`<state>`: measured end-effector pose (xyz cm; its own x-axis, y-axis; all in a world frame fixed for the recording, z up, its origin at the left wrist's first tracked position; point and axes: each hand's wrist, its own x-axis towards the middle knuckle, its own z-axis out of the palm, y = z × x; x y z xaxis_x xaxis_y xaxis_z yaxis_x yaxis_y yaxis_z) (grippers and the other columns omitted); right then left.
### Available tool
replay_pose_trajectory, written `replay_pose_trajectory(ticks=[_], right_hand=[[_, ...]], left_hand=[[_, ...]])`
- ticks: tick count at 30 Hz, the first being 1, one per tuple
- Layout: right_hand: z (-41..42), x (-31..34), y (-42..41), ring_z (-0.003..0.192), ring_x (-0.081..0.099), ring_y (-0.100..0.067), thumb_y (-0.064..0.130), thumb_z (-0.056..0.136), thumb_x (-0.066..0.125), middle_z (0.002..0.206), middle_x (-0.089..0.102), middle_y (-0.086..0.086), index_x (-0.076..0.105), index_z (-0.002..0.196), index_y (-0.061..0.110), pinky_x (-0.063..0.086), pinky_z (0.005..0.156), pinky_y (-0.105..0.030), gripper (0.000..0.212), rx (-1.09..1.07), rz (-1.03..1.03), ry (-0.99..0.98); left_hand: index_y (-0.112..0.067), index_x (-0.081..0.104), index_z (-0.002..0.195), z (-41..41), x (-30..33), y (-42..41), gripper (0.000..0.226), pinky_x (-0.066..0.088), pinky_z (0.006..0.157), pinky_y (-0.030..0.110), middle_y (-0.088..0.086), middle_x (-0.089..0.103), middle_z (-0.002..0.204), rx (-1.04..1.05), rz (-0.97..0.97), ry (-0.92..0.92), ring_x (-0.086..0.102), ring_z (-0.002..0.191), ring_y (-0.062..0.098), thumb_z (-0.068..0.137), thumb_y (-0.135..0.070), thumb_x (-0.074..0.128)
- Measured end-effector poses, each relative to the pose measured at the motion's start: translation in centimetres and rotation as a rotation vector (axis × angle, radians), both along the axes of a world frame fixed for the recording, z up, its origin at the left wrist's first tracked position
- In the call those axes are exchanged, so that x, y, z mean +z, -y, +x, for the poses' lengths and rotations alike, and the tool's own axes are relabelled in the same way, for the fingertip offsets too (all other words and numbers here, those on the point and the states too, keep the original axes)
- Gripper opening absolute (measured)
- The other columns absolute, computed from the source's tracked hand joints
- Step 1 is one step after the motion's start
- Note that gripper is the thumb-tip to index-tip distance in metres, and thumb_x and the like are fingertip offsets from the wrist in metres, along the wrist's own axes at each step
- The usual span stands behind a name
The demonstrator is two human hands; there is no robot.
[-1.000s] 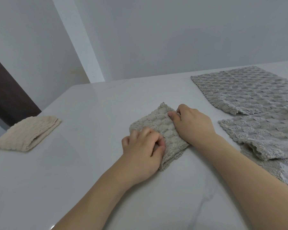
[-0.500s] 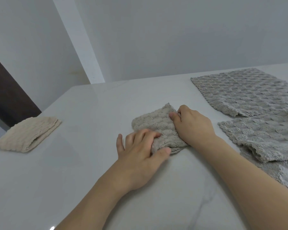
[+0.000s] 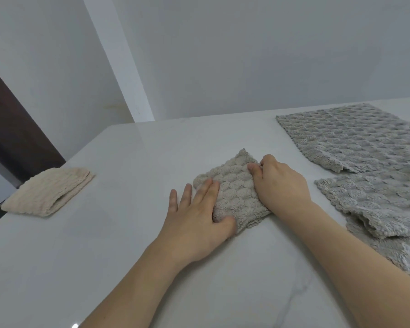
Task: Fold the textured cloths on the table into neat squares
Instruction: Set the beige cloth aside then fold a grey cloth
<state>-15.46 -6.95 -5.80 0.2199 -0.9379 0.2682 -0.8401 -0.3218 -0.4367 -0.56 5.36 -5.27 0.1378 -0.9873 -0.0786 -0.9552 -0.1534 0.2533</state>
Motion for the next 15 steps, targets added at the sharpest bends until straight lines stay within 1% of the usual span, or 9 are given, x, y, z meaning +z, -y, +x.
replay_pose_trajectory(ticks=[2,5,7,9,11,13,14,15], right_hand=[[0.0,0.0,0.0,0.101,0.060,-0.034,0.045,0.102,0.031,0.106,0.065,-0.014,0.047,0.102,0.011,0.039,0.075,-0.038,0.038,0.000,0.000,0.009],[-0.1,-0.1,0.1,0.099,0.059,-0.034,0.046,0.101,0.032,0.104,0.065,-0.013,0.046,0.097,0.013,0.040,0.076,-0.039,0.037,-0.002,-0.007,0.027],[-0.2,-0.3,0.1,0.096,0.059,-0.034,0.047,0.101,0.032,0.101,0.065,-0.012,0.045,0.094,0.013,0.040,0.076,-0.039,0.037,0.000,0.003,0.048],[-0.3,-0.1,0.0,0.093,0.058,-0.033,0.049,0.101,0.031,0.094,0.063,-0.009,0.045,0.092,0.014,0.039,0.074,-0.038,0.038,0.010,0.016,0.101],[-0.5,0.3,-0.1,0.089,0.056,-0.032,0.050,0.100,0.030,0.085,0.058,-0.005,0.045,0.091,0.015,0.037,0.070,-0.037,0.039,0.010,0.034,0.192],[-0.6,0.7,-0.4,0.084,0.053,-0.029,0.051,0.100,0.029,0.079,0.054,-0.001,0.044,0.090,0.015,0.036,0.069,-0.036,0.039,0.033,0.058,0.305],[-0.6,0.9,-0.5,0.082,0.052,-0.029,0.050,0.101,0.030,0.078,0.054,-0.001,0.043,0.090,0.015,0.036,0.069,-0.036,0.039,0.055,0.066,0.361],[-0.6,1.1,-0.7,0.082,0.052,-0.027,0.050,0.101,0.031,0.080,0.055,-0.001,0.044,0.090,0.014,0.037,0.070,-0.037,0.039,0.073,0.070,0.413]], left_hand=[[-0.041,-0.013,0.153,0.0,-0.1,-0.1,0.091,-0.020,0.117,0.046,-0.019,-0.021,0.161,0.017,0.042,0.024,-0.024,0.148,0.015,0.076,-0.070,0.024],[-0.039,-0.016,0.153,0.7,-0.4,0.3,0.102,-0.022,0.115,0.050,-0.009,-0.022,0.162,0.070,0.054,0.064,-0.027,0.147,0.017,0.066,-0.079,0.019],[-0.036,-0.015,0.153,1.1,-0.6,0.5,0.104,-0.022,0.114,0.053,-0.006,-0.018,0.164,0.096,0.040,0.057,-0.025,0.148,0.016,0.067,-0.086,0.015],[-0.036,-0.012,0.154,1.0,-0.5,0.6,0.100,-0.020,0.114,0.056,-0.007,-0.011,0.164,0.148,-0.021,-0.025,-0.017,0.150,0.015,0.073,-0.089,0.010],[-0.036,-0.004,0.155,0.7,-0.4,0.9,0.086,-0.011,0.117,0.058,-0.004,0.008,0.164,0.209,-0.130,-0.070,0.000,0.151,0.016,0.083,-0.081,0.010],[-0.031,0.007,0.156,1.0,-0.4,1.3,0.073,0.005,0.119,0.055,-0.002,0.035,0.154,0.276,-0.265,-0.147,0.022,0.145,0.022,0.094,-0.067,0.020],[-0.029,0.014,0.155,1.3,-0.3,1.5,0.068,0.014,0.118,0.052,-0.004,0.047,0.144,0.309,-0.318,-0.242,0.032,0.140,0.024,0.096,-0.062,0.026],[-0.030,0.021,0.153,1.7,-0.2,1.9,0.063,0.022,0.116,0.049,-0.006,0.055,0.135,0.337,-0.340,-0.379,0.041,0.134,0.023,0.097,-0.057,0.032]])
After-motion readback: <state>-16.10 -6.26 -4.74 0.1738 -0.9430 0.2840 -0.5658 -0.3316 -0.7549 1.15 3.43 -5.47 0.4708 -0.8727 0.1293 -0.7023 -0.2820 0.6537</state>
